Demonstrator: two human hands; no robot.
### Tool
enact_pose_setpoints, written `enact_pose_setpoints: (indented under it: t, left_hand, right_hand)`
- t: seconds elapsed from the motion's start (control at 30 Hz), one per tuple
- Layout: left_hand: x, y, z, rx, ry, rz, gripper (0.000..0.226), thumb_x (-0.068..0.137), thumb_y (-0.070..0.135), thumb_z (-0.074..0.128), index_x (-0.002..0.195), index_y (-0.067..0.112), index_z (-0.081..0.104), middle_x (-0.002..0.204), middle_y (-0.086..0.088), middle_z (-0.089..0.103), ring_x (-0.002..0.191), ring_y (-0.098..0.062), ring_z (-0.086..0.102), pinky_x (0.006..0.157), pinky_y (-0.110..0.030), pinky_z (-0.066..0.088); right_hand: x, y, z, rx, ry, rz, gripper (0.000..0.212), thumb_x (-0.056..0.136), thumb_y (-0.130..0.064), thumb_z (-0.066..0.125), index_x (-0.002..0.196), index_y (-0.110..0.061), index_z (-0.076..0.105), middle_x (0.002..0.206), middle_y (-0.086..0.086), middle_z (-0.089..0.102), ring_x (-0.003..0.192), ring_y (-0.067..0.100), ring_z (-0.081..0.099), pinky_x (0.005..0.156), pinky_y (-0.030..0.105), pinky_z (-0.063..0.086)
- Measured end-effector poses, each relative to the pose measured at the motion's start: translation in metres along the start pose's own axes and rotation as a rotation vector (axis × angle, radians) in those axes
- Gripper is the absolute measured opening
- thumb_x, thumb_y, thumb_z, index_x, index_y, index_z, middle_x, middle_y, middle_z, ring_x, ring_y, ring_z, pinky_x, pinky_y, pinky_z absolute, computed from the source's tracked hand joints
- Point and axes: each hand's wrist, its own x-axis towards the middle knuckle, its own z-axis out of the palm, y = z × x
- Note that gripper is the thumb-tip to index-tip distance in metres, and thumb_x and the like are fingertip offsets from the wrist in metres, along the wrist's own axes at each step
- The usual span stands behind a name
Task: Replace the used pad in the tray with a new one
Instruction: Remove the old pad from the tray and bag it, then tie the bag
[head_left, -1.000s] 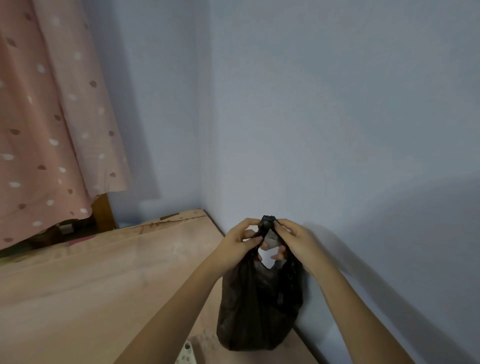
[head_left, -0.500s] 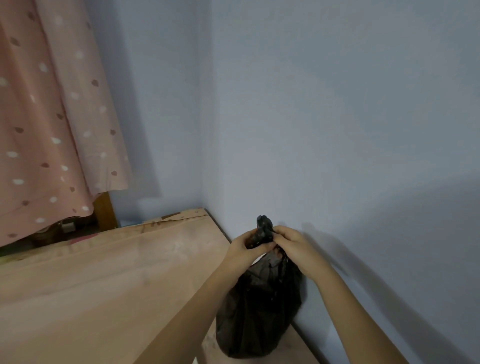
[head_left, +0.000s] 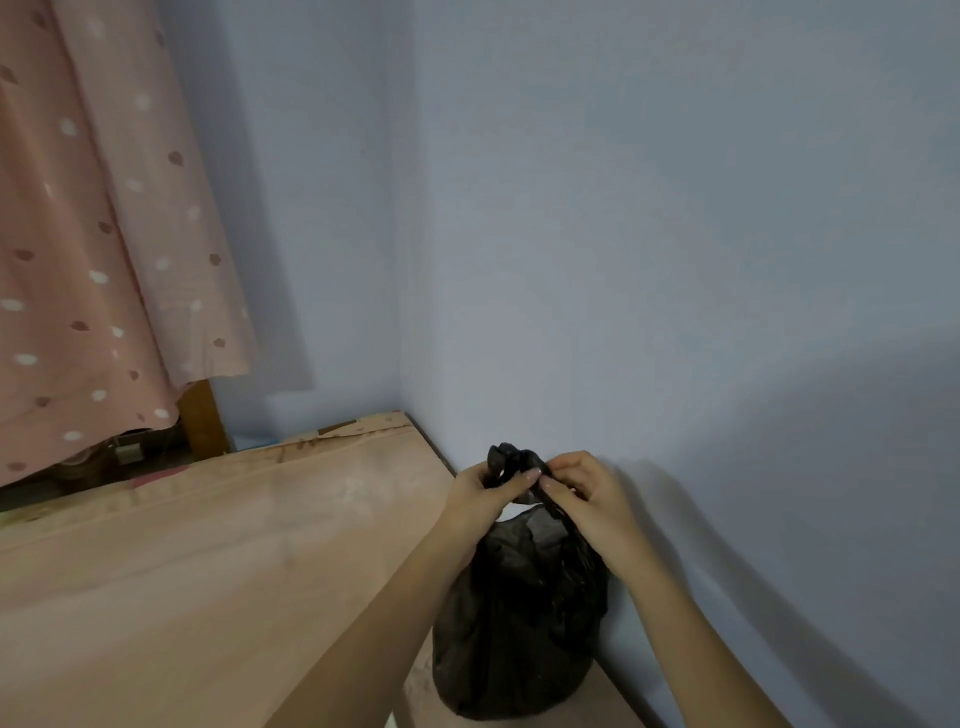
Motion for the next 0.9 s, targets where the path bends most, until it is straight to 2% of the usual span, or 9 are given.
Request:
enact_pose_setpoints:
  t: [0.1,0.2,0.3,0.43,0.57,0.73,0.8,0.87,0.9]
  left_hand:
    - [0.001,0.000,0.000,-0.026,0.088,-0.013,0.019,0.087,0.016,0.068,0.069,0.012,0.061,0.035,0.014,0.050,0.034,0.004,0.046,0.040,-0.007,0.033]
    - [0.004,0.000,-0.003,-0.084,0.140,-0.011,0.022,0.088,0.017,0.066,0.068,0.014,0.059,0.034,0.014,0.048,0.032,0.003,0.044,0.039,-0.008,0.033]
    - [0.005,0.002,-0.009,-0.108,0.164,-0.017,0.018,0.088,0.015,0.066,0.072,0.010,0.061,0.035,0.012,0.049,0.031,0.003,0.044,0.039,-0.008,0.033]
    - [0.004,-0.002,-0.010,-0.081,0.193,0.009,0.020,0.085,0.028,0.070,0.089,0.012,0.060,0.060,0.008,0.053,0.050,-0.003,0.047,0.050,-0.017,0.037]
    - [-0.001,-0.010,-0.004,-0.149,0.195,0.025,0.012,0.092,0.018,0.052,0.090,0.010,0.044,0.065,-0.003,0.040,0.057,-0.013,0.038,0.054,-0.026,0.032]
    - [-0.010,-0.018,0.000,0.199,-0.066,0.313,0.020,0.094,0.002,0.042,0.088,0.017,0.054,0.073,0.008,0.053,0.069,-0.008,0.052,0.066,-0.018,0.044]
    - [-0.006,-0.021,0.000,0.423,-0.093,0.486,0.011,0.089,0.010,0.046,0.087,0.013,0.056,0.085,0.007,0.053,0.081,-0.007,0.052,0.075,-0.016,0.042]
    - [0.002,-0.023,0.000,0.724,-0.054,0.617,0.030,0.082,0.026,0.043,0.093,0.008,0.064,0.104,0.005,0.055,0.098,-0.010,0.050,0.087,-0.020,0.038]
    - [0.004,-0.020,0.000,0.835,-0.041,0.646,0.040,0.080,0.034,0.039,0.094,0.007,0.066,0.113,0.003,0.056,0.104,-0.013,0.050,0.091,-0.023,0.036]
  right_hand:
    - [-0.001,0.003,-0.001,-0.016,0.045,-0.013,0.015,0.087,-0.019,0.066,0.102,-0.021,0.062,0.106,-0.004,0.067,0.101,0.009,0.061,0.089,0.024,0.046]
    - [-0.004,0.011,-0.010,-0.193,-0.082,0.060,0.026,0.086,-0.035,0.066,0.111,-0.029,0.060,0.114,-0.021,0.060,0.108,-0.007,0.051,0.093,0.018,0.039]
    - [-0.011,0.019,-0.011,-0.200,-0.213,0.100,0.015,0.093,-0.025,0.059,0.091,-0.021,0.073,0.091,-0.001,0.073,0.094,0.016,0.067,0.084,0.026,0.050]
    - [-0.012,0.020,0.000,0.073,-0.054,0.199,0.021,0.098,-0.021,0.050,0.093,-0.007,0.064,0.072,0.007,0.070,0.079,0.027,0.071,0.082,0.039,0.054]
    - [-0.007,0.017,0.015,0.101,0.040,0.228,0.019,0.100,-0.018,0.043,0.101,-0.004,0.056,0.061,0.002,0.043,0.049,0.013,0.046,0.063,0.029,0.052]
    - [-0.010,0.013,0.023,0.140,-0.176,0.281,0.022,0.096,-0.018,0.047,0.118,-0.021,0.052,0.061,-0.004,0.053,0.057,0.009,0.049,0.061,0.025,0.044]
    - [-0.013,0.009,0.024,0.200,-0.269,0.311,0.027,0.077,-0.014,0.060,0.105,-0.015,0.060,0.071,0.001,0.062,0.071,0.014,0.057,0.065,0.025,0.045]
    - [-0.015,0.005,0.022,0.184,-0.339,0.330,0.036,0.056,-0.012,0.061,0.092,-0.010,0.062,0.079,0.005,0.065,0.082,0.019,0.060,0.071,0.028,0.045]
    - [-0.016,0.004,0.021,0.113,-0.395,0.304,0.036,0.058,-0.011,0.059,0.094,-0.011,0.062,0.083,0.003,0.067,0.087,0.017,0.062,0.075,0.029,0.047]
